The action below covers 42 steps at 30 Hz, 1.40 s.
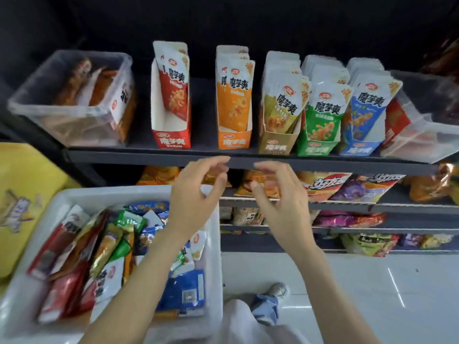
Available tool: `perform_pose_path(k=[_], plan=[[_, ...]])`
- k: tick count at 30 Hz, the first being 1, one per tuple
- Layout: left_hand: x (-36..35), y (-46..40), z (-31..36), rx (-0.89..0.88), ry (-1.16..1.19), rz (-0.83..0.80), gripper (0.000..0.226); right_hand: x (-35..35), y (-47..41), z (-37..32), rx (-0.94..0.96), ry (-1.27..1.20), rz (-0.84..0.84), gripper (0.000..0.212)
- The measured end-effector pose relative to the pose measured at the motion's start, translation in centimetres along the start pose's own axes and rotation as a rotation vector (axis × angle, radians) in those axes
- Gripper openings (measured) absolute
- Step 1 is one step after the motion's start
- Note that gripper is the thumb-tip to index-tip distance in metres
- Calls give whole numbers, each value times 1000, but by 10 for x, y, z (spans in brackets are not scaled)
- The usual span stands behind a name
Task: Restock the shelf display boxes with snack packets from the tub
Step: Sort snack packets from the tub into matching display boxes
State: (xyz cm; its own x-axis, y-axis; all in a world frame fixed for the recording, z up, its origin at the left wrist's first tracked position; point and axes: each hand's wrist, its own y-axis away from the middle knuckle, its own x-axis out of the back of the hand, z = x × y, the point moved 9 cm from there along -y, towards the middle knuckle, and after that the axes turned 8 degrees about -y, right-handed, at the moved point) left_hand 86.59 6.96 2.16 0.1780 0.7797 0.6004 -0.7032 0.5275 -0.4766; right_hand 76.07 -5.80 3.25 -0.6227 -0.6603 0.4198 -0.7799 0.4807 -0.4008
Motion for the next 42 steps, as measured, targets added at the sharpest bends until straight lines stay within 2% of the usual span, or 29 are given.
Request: perform_pose_path(k=[2,5,8,11,15,18,20,23,25,26,28,29,31,33,37,42], plan=[[36,34,-37,158,28,41,27,-52,18,-4,-20,-3,-247,19],[87,89,-95,356,-72,78,24,-123,45,-7,-24,21,-561,14],[118,134,-143,484,-299,-61,28,-179,66,-6,-37,105,-772,19],[131,160,-162,490,-485,-211,43,-224,76,-4,-11,201,-858,25],[111,178,-164,433,-614,-551,90,-267,81,-9,20,253,-936,33],[98,195,-172,407,-757,-704,97,-289,89,-11,7,271,-975,40],[94,196,-172,398,-768,-685,90,-298,95,-11,15,312,-970,43],[93,194,-172,390,-632,-618,61,-306,104,-9,59,377,-1006,41],[96,190,-168,337,-620,-563,43,-303,104,-8,59,328,-995,37],[101,186,-163,301,-641,-501,43,-298,102,-9,42,266,-968,35],[123,174,-147,239,-653,-251,48,-283,92,-13,-23,93,-868,33],[140,169,-138,247,-631,-94,44,-272,86,-16,-74,-11,-799,31],[176,162,-135,381,-504,168,29,-250,73,-20,-180,-199,-659,28],[192,160,-149,559,-310,296,27,-233,63,-26,-244,-328,-573,26],[179,147,-165,693,19,270,36,-224,56,-35,-267,-392,-588,22],[148,122,-126,540,25,88,21,-218,47,-40,-258,-376,-614,27]])
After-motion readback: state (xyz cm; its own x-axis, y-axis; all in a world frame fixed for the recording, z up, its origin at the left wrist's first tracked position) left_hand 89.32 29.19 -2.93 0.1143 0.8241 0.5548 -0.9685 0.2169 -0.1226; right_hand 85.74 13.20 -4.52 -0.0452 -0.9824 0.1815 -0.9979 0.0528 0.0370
